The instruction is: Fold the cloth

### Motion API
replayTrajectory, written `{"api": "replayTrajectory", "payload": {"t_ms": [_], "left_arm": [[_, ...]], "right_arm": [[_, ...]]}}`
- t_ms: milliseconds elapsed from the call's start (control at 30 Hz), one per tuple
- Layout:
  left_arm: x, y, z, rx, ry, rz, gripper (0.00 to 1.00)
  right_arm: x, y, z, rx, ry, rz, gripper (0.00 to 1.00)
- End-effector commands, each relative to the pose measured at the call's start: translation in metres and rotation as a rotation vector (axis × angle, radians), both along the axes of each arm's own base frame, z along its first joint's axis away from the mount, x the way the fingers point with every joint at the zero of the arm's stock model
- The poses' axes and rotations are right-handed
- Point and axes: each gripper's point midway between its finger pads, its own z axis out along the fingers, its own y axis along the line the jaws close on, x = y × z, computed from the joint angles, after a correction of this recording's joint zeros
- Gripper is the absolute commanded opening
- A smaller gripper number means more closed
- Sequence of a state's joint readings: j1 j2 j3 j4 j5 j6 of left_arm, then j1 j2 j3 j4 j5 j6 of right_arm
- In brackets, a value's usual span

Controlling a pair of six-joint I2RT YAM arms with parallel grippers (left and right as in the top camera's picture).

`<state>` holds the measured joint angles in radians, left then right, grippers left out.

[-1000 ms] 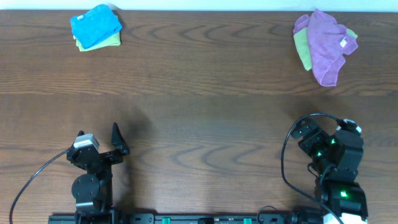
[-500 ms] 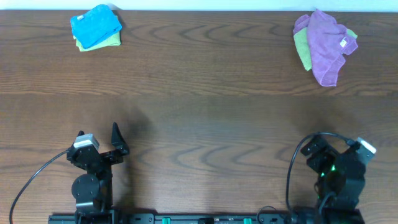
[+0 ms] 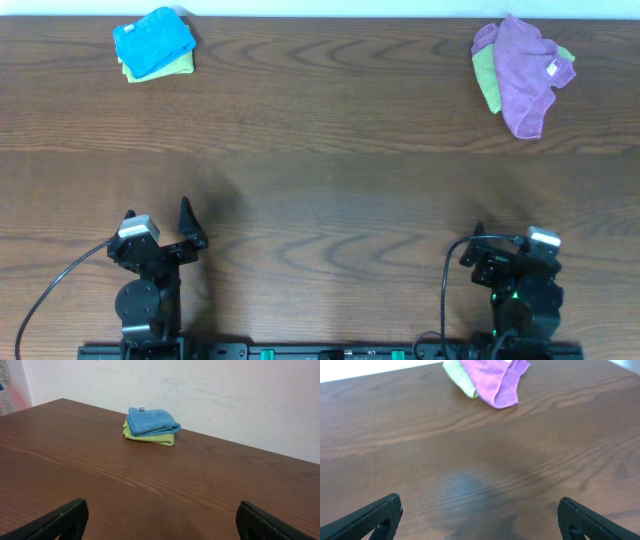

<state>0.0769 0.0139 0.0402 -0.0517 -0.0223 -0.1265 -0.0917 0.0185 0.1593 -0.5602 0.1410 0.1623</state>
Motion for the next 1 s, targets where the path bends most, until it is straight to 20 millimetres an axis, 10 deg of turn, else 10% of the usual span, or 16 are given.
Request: {"api": "replayTrajectory", "payload": {"t_ms": [0,967], "left_arm": [[-0.0002,0.0012,-0.0205,0.015,0.05,0.003,0.96],[-0.0002,0.0012,-0.0205,0.015,0.05,0.003,0.95]], "right_arm": [[0.0028,0.0092,-0.0007,-0.042,-0.001,0.074,0.99],[0.0026,0.0097,-0.0015,-0.074,0.009,0.091,0.99]]}}
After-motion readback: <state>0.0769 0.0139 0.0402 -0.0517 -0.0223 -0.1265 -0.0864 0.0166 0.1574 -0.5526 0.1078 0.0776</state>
